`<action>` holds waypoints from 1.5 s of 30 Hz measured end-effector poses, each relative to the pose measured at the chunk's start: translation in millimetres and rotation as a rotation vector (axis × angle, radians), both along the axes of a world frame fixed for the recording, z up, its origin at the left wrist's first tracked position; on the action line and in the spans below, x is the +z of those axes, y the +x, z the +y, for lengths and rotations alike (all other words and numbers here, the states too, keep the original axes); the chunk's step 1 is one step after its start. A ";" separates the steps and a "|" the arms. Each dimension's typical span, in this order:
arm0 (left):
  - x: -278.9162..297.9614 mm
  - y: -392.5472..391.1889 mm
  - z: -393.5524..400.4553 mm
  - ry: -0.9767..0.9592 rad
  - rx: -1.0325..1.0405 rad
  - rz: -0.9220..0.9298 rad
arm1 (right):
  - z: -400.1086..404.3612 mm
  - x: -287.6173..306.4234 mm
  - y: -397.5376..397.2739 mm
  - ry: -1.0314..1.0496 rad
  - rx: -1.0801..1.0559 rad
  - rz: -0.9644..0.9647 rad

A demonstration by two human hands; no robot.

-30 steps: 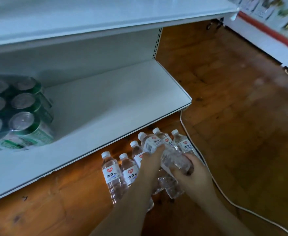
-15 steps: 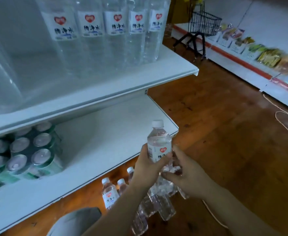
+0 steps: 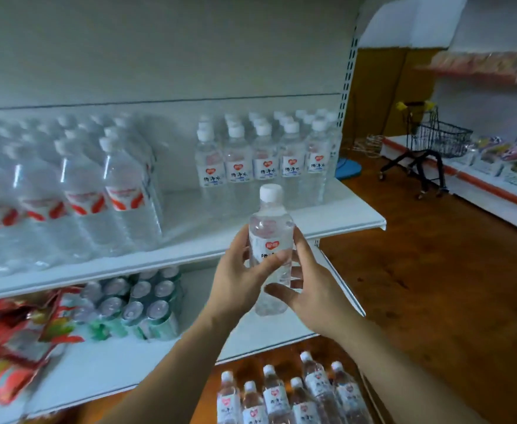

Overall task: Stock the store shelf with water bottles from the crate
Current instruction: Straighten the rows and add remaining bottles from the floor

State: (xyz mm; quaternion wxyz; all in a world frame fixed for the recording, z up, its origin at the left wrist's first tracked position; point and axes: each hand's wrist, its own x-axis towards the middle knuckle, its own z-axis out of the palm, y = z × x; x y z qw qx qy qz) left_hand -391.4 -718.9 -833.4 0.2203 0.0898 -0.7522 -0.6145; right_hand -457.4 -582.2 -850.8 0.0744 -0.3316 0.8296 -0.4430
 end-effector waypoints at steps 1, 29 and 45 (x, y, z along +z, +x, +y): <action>11.2 0.7 -5.1 -0.014 0.016 0.001 | -7.6 8.4 -2.5 -0.017 0.009 0.019; -13.6 -91.5 -140.9 -0.216 0.159 -0.053 | -164.4 -41.8 -102.9 -0.142 0.044 0.258; -35.4 -23.2 -88.4 -0.041 0.535 -0.019 | -121.2 -74.4 -27.2 -0.275 -0.160 0.373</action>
